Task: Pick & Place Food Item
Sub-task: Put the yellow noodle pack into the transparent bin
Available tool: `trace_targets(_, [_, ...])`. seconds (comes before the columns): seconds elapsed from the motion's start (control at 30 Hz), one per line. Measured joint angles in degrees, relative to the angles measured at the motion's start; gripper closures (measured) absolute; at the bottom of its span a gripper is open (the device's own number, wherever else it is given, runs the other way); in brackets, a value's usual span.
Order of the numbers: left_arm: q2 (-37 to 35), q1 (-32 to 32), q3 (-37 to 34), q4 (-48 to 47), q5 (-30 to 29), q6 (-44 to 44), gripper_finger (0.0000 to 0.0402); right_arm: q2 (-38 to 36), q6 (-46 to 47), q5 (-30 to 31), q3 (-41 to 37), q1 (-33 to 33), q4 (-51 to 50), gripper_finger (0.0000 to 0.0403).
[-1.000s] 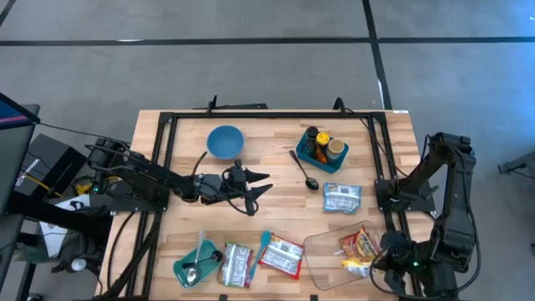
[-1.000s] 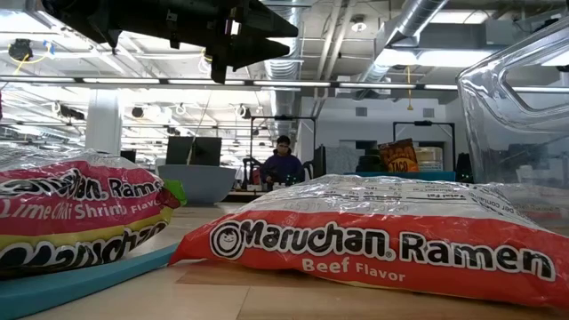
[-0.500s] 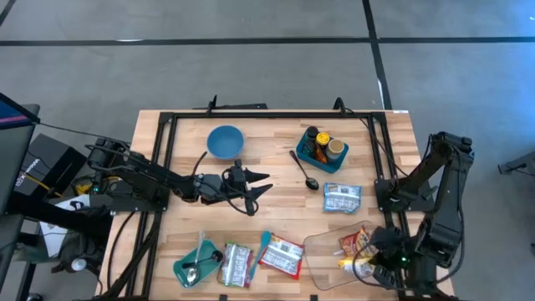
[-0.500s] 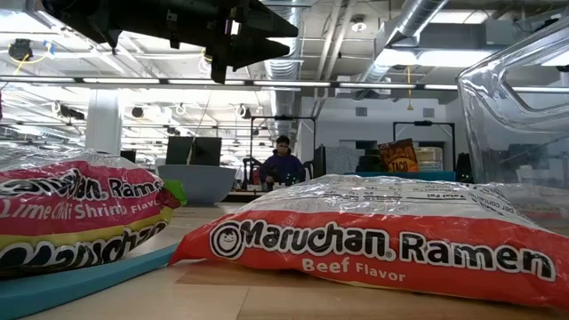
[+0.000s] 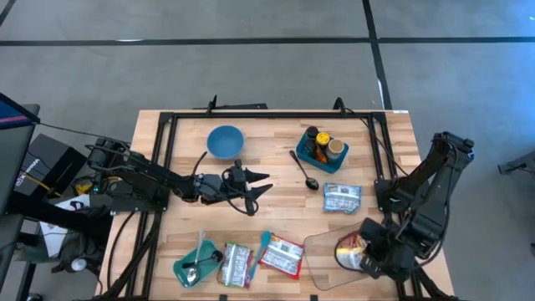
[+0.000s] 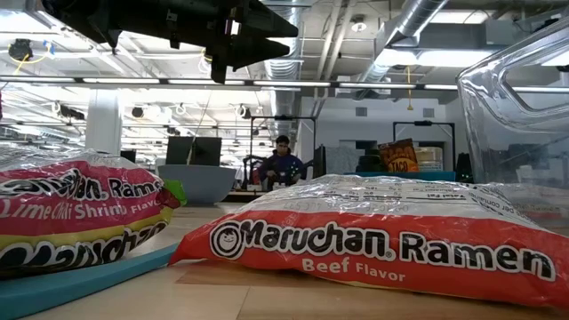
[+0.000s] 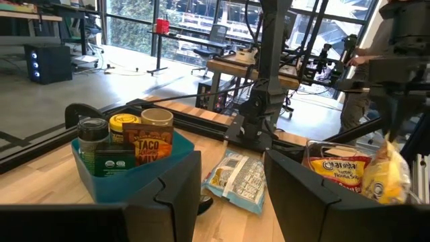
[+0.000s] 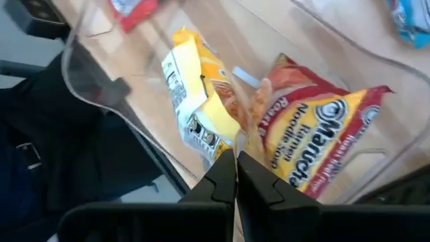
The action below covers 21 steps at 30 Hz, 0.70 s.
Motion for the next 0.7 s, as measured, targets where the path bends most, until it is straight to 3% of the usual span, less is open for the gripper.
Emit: trace_targets(0.7, [0.0, 0.0, 0.0, 0.0, 0.0, 0.0, 0.0243, 0.0, -8.8, -6.5, 0.0, -9.3, -3.6, 0.0403])
